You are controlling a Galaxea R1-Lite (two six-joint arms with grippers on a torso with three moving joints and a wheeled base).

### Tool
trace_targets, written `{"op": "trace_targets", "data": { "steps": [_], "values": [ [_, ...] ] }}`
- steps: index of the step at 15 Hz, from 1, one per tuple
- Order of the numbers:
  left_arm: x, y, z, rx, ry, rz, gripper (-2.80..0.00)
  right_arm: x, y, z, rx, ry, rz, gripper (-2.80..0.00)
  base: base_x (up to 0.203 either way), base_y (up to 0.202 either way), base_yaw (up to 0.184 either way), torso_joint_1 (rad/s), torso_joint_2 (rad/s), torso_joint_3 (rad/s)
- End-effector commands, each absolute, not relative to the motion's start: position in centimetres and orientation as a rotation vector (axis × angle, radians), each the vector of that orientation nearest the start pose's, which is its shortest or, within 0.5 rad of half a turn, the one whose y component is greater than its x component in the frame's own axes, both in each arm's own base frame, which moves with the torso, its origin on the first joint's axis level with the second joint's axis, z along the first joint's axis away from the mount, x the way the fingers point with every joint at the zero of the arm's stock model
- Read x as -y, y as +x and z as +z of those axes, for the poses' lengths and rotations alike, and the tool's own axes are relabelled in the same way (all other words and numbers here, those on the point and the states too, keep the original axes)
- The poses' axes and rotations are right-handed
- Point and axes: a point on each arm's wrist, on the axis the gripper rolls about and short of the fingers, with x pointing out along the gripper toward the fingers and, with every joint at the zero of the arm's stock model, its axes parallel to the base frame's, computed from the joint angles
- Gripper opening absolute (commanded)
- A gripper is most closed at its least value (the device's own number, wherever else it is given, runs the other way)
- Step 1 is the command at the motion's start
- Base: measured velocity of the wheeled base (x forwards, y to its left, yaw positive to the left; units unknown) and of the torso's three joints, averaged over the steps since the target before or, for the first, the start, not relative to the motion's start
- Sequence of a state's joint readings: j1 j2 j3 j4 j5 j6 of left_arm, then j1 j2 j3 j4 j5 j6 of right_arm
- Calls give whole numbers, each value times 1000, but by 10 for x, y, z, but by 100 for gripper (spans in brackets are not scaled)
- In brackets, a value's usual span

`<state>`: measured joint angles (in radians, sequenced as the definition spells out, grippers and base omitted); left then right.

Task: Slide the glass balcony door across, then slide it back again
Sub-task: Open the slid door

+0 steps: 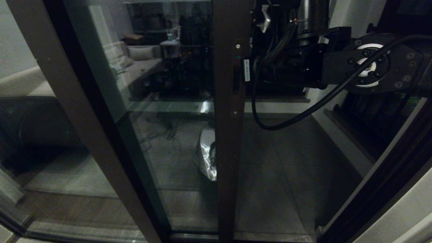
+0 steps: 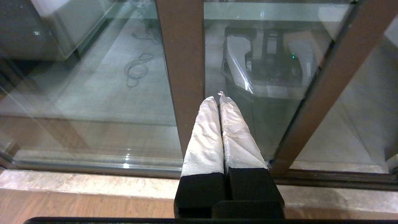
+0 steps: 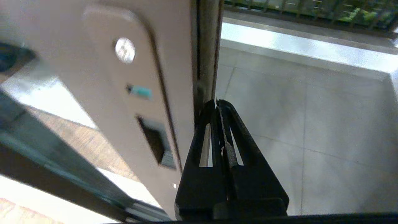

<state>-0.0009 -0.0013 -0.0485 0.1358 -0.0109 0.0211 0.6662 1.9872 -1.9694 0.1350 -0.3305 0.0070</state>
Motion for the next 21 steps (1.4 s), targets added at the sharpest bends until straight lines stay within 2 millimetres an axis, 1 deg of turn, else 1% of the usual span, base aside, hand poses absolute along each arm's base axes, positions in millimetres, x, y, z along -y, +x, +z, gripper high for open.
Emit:
{"op": "trace_targets", "data": {
  "steps": [1,3,6,7,9,10,11,13,15,17,19,20,21],
  "values": [
    [0,-27,75,-86,21,-12,-280,-241,316,331,-133,-66,323,-280,0,0,0,0,0,0],
    [0,-27,75,-86,21,-12,-280,-237,314,336,-124,-57,296,-280,0,0,0,0,0,0],
    [0,-27,75,-86,21,-12,-280,-221,302,350,-109,-22,272,-280,0,0,0,0,0,0],
    [0,-27,75,-86,21,-12,-280,-213,296,352,-112,-22,266,-280,0,0,0,0,0,0],
    [0,-27,75,-86,21,-12,-280,-192,274,362,-115,-23,257,-280,0,0,0,0,0,0],
    [0,-27,75,-86,21,-13,-280,-179,258,370,-113,-22,254,-280,0,0,0,0,0,0],
    [0,-27,75,-87,21,-13,-280,-164,239,378,-109,-18,252,-280,0,0,0,0,0,0],
    [0,-27,75,-86,21,-12,-280,-132,195,393,-94,-6,251,-280,0,0,0,0,0,0],
    [0,-27,75,-86,21,-13,-280,-95,145,402,-84,1,250,-280,0,0,0,0,0,0],
    [0,-27,75,-86,20,-12,-280,-57,94,400,-113,-15,235,-280,0,0,0,0,0,0],
    [0,-27,75,-86,21,-13,-280,-23,48,391,-149,-33,181,-280,0,0,0,0,0,0],
    [0,-27,75,-87,20,-12,-280,-9,31,386,-161,-39,130,-280,0,0,0,0,0,0],
    [0,-27,75,-86,20,-13,-280,1,19,382,-170,-39,49,-280,0,0,0,0,0,0]
  ]
}}
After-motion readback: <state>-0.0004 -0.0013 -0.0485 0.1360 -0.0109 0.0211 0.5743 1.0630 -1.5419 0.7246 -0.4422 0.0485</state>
